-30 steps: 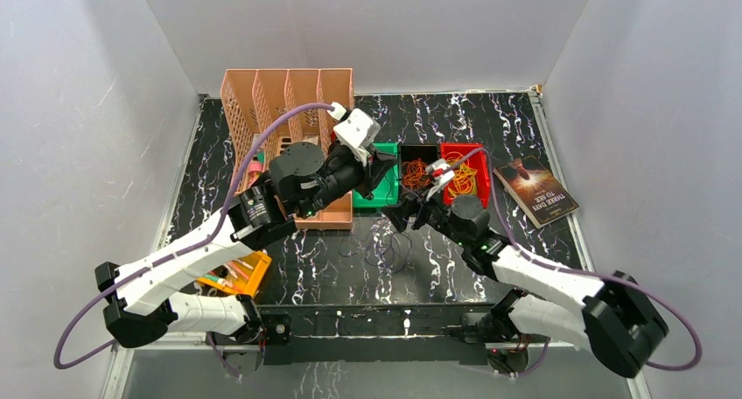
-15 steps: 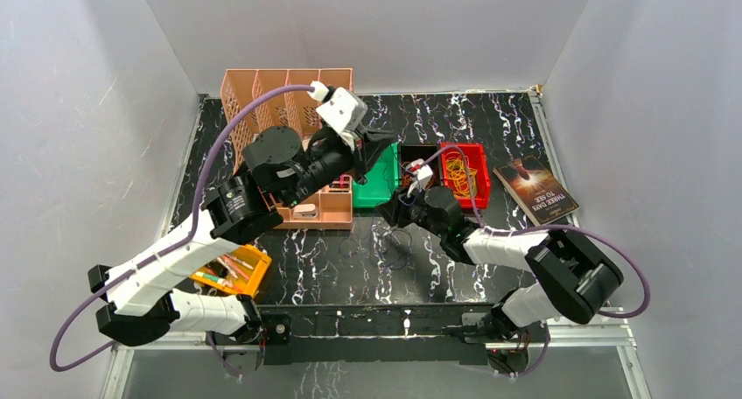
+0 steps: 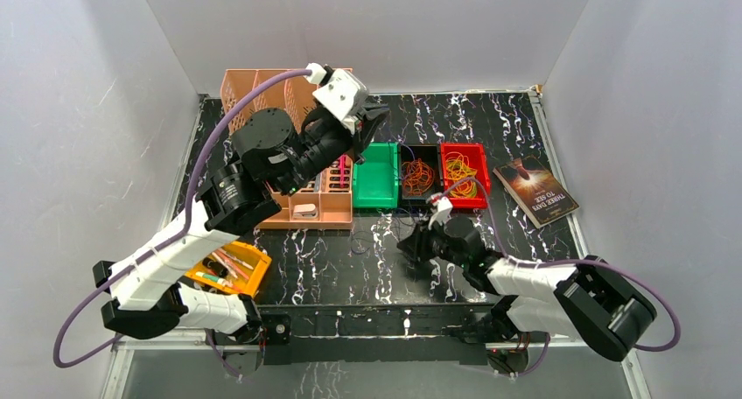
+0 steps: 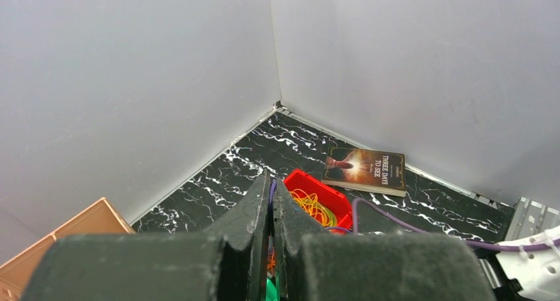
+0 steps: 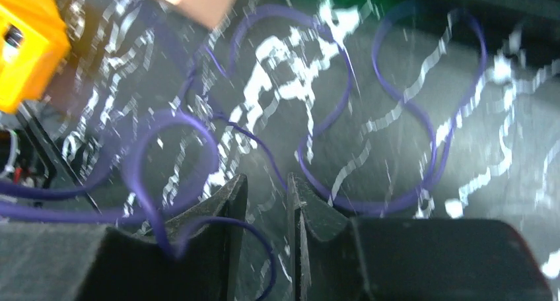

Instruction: Untangle the cables

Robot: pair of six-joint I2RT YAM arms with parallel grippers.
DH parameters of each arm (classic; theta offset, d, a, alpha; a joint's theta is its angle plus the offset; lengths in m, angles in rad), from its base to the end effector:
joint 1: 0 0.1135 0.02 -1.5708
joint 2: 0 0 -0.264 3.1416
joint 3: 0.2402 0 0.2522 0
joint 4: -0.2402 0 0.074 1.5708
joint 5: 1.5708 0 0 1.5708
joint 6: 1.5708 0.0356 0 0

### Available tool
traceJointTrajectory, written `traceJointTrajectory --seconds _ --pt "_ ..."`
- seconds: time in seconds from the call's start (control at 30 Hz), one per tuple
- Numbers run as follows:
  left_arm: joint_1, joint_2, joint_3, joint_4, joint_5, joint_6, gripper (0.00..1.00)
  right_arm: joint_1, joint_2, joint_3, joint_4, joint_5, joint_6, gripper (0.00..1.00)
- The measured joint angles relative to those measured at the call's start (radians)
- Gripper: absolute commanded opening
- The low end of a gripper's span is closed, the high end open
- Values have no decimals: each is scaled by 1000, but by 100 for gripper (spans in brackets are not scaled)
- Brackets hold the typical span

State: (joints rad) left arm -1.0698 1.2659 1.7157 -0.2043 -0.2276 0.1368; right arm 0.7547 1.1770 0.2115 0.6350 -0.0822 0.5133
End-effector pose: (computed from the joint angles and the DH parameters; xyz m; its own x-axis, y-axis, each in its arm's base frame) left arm 0.1226 -0.2072 0.5523 0.2178 -0.1212 -0.9684 0.7264 0.6828 0.0780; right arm 0.1517 0.1467 0.1545 -0.5690 0.1367 -0.8109 -0.5280 0.6953 0.4877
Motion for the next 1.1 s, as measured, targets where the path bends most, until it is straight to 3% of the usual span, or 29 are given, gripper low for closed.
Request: traceJointTrajectory --seconds 0.47,1.1 --pt "0 61 166 -22 -27 117 0 0 -241 -159 -169 55 38 30" --pt "0 105 405 -35 -106 337 0 0 -214 -163 -154 65 84 29"
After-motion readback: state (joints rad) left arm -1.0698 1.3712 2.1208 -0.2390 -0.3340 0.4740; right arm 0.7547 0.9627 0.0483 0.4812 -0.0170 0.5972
